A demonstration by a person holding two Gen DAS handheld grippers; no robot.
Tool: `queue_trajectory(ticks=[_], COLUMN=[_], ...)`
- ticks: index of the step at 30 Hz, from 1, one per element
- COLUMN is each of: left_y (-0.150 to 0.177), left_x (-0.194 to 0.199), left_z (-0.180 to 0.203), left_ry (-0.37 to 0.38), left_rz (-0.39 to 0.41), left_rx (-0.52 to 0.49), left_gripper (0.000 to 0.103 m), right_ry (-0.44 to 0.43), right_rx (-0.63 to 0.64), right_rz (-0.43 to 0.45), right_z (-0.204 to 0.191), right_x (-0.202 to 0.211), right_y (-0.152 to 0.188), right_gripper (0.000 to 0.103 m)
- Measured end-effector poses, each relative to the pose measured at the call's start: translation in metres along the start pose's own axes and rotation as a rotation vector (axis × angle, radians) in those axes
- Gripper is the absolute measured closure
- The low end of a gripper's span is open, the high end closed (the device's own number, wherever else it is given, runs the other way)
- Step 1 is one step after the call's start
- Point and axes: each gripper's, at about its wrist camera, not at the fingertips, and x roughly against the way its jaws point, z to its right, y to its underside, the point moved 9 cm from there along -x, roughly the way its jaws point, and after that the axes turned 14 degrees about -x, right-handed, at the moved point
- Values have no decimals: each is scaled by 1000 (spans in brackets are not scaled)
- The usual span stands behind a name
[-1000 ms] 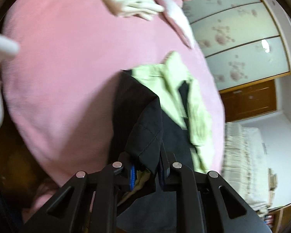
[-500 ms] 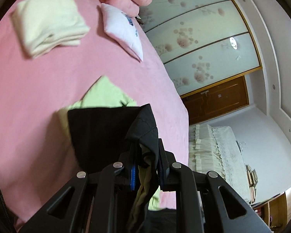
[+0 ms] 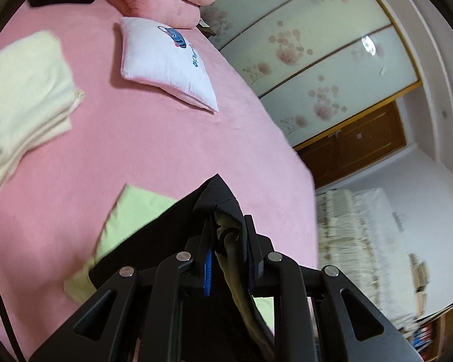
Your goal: Fold large clothes
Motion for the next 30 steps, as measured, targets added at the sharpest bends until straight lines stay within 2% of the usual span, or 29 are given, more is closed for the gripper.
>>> queue_trajectory(ticks=[6,8,11,13,14,15,17,18,19,20,23,24,27,30], left_y=[-9,-11,-8,-5,-7,-9,-11,-11,-9,-7,5,8,32,71], left_x=[-52,-69,-88,-95,-99,-100,-98,-97,-95,-94,-97,-99,-109,-121], left_z=[-16,-22,-28,-33,-37,-38,-33,-30,-26,-22,-12,-9,1,14], left_ry=[-85,-140,-178,-230,-280,-300,-331,-338,-342,-334,-312,-313,-302,-278], left_rz=[-39,-63,-100,-113,-118,-116,-103,-102,-100,-103,-149,-162,-220,-306], left_rx=[-51,-82,-128,-146,-160,-176,-237,-253,-270,-282,-309,-314,-359,-410], left_gripper=[88,88,88,76,68,65,60,51,48,45,42,38,36,36], right_ry=[92,132,191,219,239,252,219,207,199,203,225,235,254,281], right_rx=[-23,-4,35,43,39,29,20,27,60,94,198,227,308,439], right_rz=[-5,-5,-28,-37,-42,-55,-78,-81,-77,-67,-69,-88,-148,-255], right_z=[16,23,32,37,39,42,37,34,28,23,11,10,10,21], right_x=[-54,-73,-100,-116,-122,-129,-133,-133,-134,-133,-135,-137,-143,-149], right_y=[-22,-26,-27,-27,-27,-27,-25,-25,-26,-27,-23,-18,2,47], right_gripper=[92,91,91,87,86,82,78,66,51,47,46,46,46,46])
